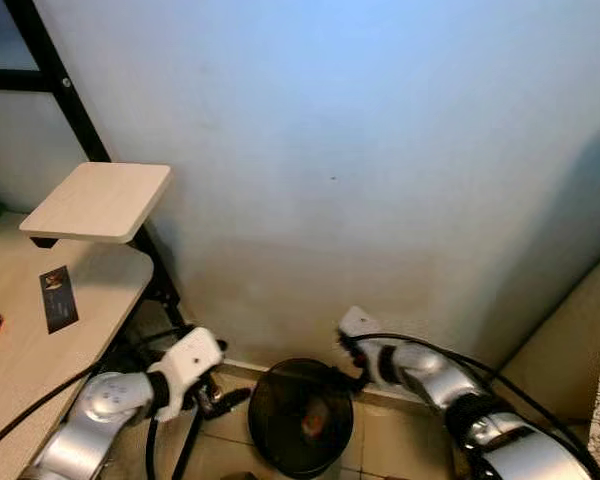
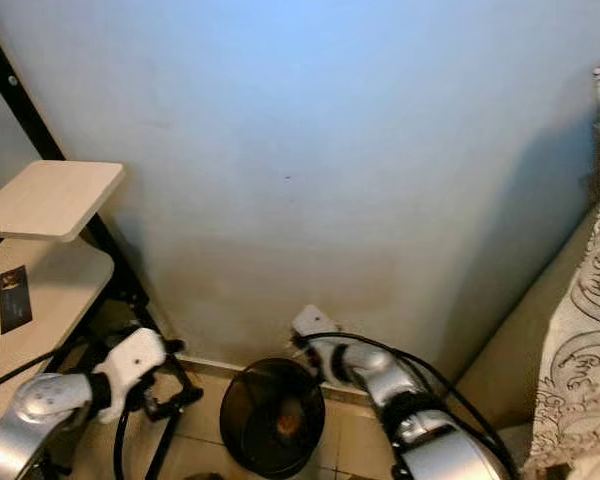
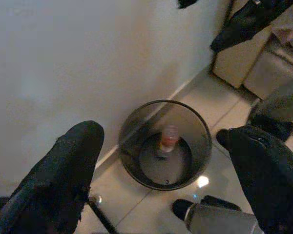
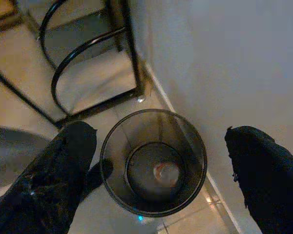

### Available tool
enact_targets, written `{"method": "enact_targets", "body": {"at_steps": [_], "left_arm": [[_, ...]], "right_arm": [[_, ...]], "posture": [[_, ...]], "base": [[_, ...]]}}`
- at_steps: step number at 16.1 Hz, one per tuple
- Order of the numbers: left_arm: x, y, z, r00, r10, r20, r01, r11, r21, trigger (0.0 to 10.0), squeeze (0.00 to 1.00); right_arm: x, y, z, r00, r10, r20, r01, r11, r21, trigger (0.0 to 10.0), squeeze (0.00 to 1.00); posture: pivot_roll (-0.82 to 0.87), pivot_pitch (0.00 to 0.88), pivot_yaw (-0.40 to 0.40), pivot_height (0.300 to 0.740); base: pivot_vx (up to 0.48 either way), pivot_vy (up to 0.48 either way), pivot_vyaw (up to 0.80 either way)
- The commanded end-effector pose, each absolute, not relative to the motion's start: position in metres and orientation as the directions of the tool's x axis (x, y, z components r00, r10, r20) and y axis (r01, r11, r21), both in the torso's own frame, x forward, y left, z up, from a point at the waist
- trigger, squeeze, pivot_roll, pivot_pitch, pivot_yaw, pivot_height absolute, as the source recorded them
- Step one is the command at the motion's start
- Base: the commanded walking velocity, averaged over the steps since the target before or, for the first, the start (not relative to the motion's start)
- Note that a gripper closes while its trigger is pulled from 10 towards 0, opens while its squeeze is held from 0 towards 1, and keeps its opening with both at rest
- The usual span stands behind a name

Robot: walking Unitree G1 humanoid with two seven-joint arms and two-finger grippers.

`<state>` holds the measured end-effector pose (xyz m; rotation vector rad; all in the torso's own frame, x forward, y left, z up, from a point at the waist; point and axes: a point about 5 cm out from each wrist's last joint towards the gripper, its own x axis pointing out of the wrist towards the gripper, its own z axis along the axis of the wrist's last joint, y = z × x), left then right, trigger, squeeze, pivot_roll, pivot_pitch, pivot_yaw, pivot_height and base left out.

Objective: Clean up the room

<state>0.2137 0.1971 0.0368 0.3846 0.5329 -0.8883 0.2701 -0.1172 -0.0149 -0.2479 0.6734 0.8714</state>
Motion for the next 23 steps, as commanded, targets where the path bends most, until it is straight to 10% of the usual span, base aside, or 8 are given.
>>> {"method": "enact_targets", "body": {"at_steps": [1, 5, 8, 21, 22, 23], "left_arm": [[0.215, 0.197, 0.044, 0.550, -0.633, -0.545, 0.794, 0.598, 0.107, 10.0, 0.00], [0.245, 0.172, 0.084, 0.827, -0.487, -0.283, 0.546, 0.815, 0.192, 10.0, 0.00], [0.248, 0.142, 0.114, 0.838, -0.506, -0.203, 0.544, 0.805, 0.237, 10.0, 0.00], [0.231, 0.164, 0.124, 0.931, -0.275, -0.241, 0.331, 0.914, 0.235, 10.0, 0.00], [0.233, 0.168, 0.125, 0.939, -0.245, -0.241, 0.301, 0.925, 0.234, 10.0, 0.00], [0.234, 0.170, 0.124, 0.942, -0.229, -0.246, 0.286, 0.931, 0.226, 10.0, 0.00]], "right_arm": [[0.274, -0.123, -0.008, 0.514, 0.631, -0.580, -0.743, 0.666, 0.065, 10.0, 1.00], [0.271, -0.169, 0.027, 0.849, 0.422, -0.319, -0.401, 0.906, 0.131, 10.0, 1.00], [0.256, -0.175, 0.049, 0.943, 0.259, -0.210, -0.230, 0.961, 0.153, 10.0, 1.00], [0.236, -0.161, 0.085, 0.965, 0.213, -0.150, -0.184, 0.965, 0.188, 10.0, 1.00], [0.236, -0.159, 0.085, 0.964, 0.222, -0.148, -0.192, 0.962, 0.192, 10.0, 0.68], [0.237, -0.158, 0.085, 0.962, 0.231, -0.148, -0.200, 0.960, 0.196, 10.0, 0.00]], "posture": [[0.04, 0.000, 0.061, 0.740], [0.00, 0.000, 0.066, 0.740], [-0.02, 0.000, 0.084, 0.740], [0.02, 0.000, 0.049, 0.740], [0.02, 0.000, 0.049, 0.740], [0.02, 0.000, 0.052, 0.740]], "base": [[0.000, 0.000, 0.00], [0.000, 0.000, 0.00], [0.000, 0.000, -0.21], [0.000, 0.000, -0.78], [0.000, 0.000, -0.77], [0.000, 0.000, -0.44]]}}
